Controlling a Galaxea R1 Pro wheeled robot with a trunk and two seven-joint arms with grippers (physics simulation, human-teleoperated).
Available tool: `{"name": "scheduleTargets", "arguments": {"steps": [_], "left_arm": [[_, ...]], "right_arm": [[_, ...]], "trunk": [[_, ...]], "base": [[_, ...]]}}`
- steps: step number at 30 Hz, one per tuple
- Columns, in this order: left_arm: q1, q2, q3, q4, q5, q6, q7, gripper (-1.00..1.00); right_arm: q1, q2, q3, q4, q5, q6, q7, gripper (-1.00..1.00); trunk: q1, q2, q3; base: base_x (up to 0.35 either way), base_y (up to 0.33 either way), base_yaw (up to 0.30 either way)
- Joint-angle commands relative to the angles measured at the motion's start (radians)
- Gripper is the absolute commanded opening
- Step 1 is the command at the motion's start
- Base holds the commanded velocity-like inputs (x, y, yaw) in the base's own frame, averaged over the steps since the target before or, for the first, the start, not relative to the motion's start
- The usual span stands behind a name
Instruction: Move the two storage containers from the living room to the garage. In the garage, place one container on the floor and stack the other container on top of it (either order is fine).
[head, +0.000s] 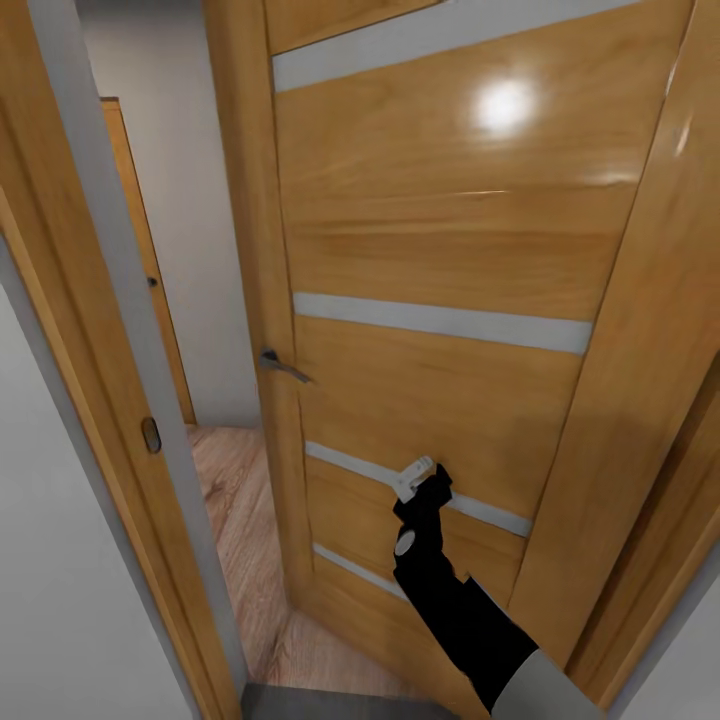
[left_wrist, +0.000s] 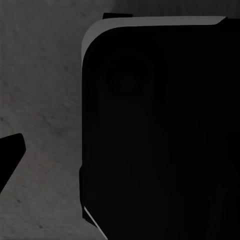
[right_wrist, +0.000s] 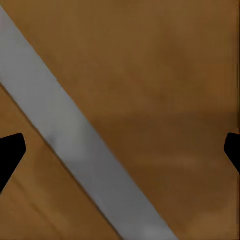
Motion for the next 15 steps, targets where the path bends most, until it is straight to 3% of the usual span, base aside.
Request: {"name": "scheduleTargets", "arguments": {"steps": [1,13,15], "left_arm": [[0.0,0.0,0.001,0.0,0.004,-0.002,0.001,1.0],[0.0,0.0,0.0,0.0,0.004,-0.002,0.001,1.0],[0.0,0.0,0.0,0.0,0.004,-0.002,0.001,1.0]], "right_arm": [[-0.015,0.0,0.002,0.014,0.007,0.008,-0.003,1.0],[-0.094,0.012,-0.001,0.107,0.003,0.013,-0.003,1.0],[-0.114,0.013,-0.001,0.141,-0.015,0.013,-0.003,1.0]], "trunk": [[0.0,-0.001,-0.001],[0.0,-0.001,-0.001],[0.0,-0.001,-0.001]], "base": [[0.0,0.0,0.0],[0.0,0.0,0.0],[0.0,0.0,0.0]]}}
